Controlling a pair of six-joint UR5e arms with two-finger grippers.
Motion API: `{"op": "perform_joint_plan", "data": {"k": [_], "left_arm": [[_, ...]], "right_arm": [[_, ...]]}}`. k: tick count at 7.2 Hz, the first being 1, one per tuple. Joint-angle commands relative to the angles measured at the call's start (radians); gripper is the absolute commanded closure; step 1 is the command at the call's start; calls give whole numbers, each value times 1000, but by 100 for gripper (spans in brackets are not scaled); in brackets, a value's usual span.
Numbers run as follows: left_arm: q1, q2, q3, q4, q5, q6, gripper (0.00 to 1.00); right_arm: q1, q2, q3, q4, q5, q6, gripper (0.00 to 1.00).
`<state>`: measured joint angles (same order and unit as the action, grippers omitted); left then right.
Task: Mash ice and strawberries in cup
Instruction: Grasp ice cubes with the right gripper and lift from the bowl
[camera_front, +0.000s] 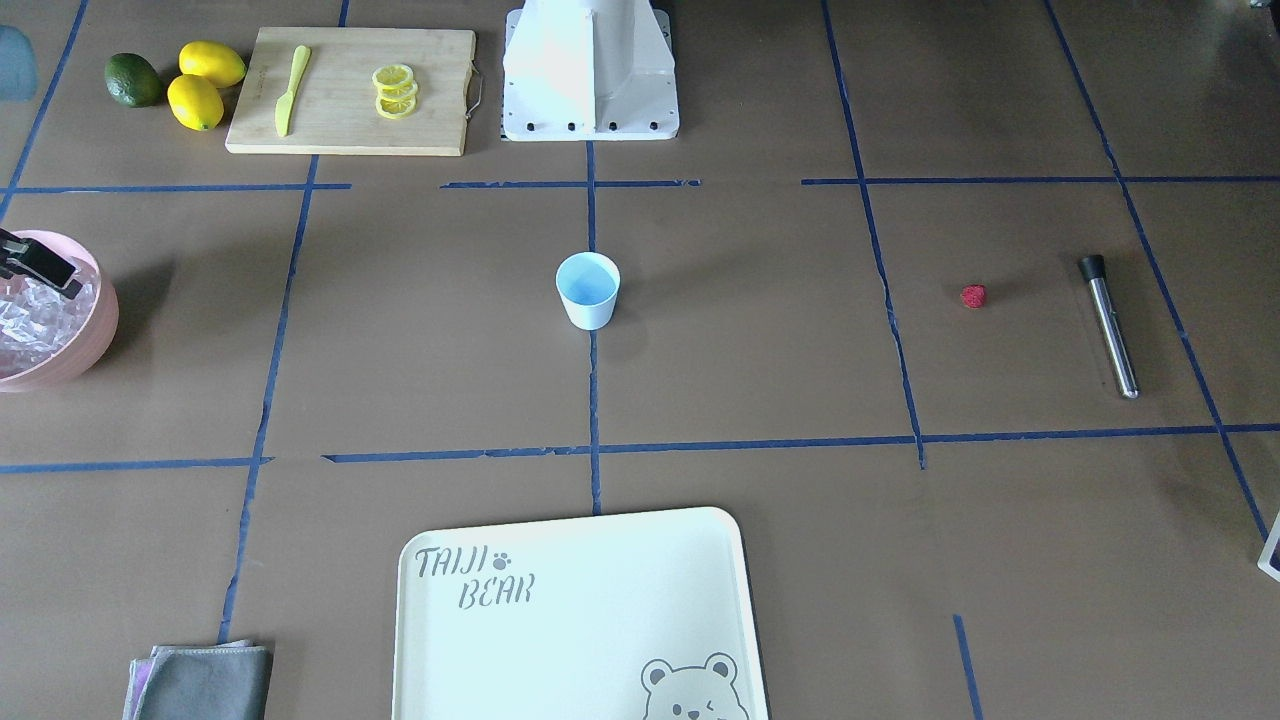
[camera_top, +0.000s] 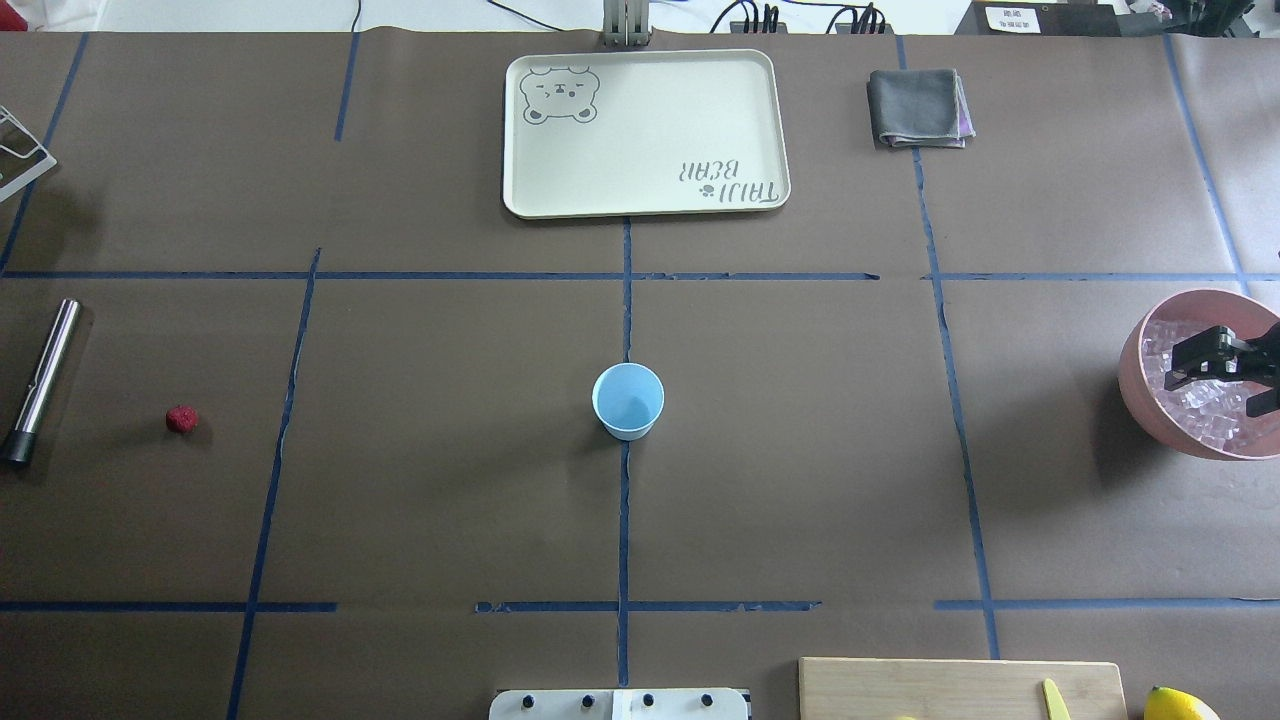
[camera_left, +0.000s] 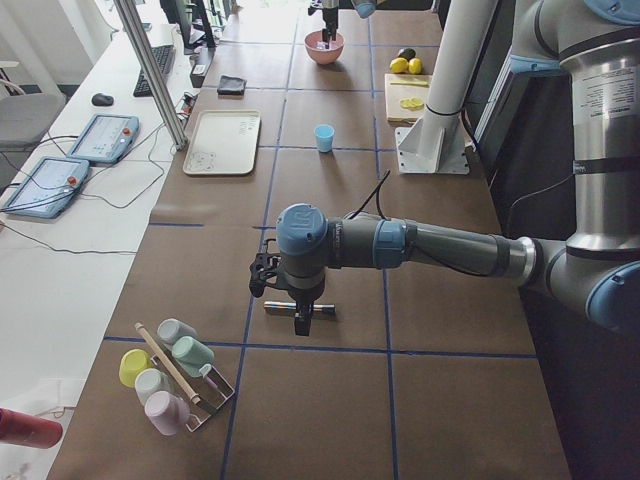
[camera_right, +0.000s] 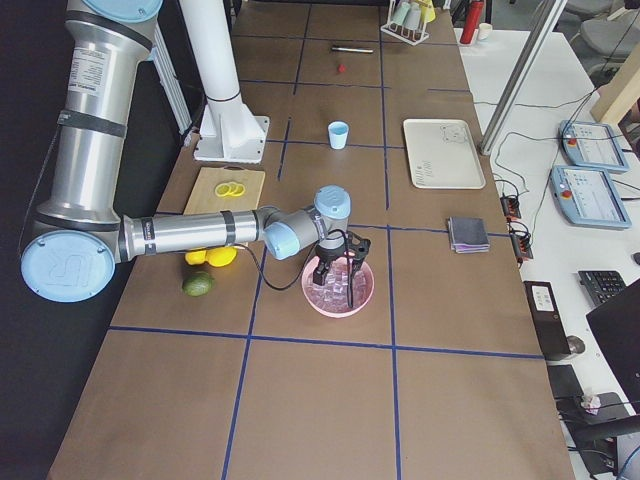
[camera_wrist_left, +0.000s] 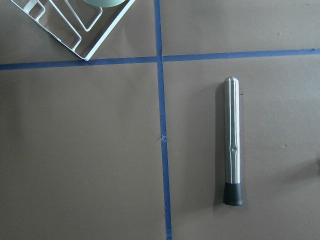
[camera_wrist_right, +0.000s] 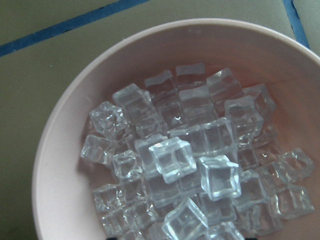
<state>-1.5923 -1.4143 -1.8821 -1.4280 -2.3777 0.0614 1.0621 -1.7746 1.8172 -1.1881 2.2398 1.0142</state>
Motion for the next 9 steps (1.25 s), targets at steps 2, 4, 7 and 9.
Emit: {"op": "perform_joint_plan", "data": {"k": [2,4,7,9], "left_arm": [[0,0,-5,0,0,0,0],[0,0,-5,0,0,0,0],[0,0,-5,0,0,-2,0],[0,0,-5,0,0,-2,0]], "right_arm": [[-2,10,-19,1,-3,7,16],[-2,14,-24,-1,-19,7,17],[-1,14,-24,1,-19,23,36],[-2,15,-22,1,-17,53,63]]}}
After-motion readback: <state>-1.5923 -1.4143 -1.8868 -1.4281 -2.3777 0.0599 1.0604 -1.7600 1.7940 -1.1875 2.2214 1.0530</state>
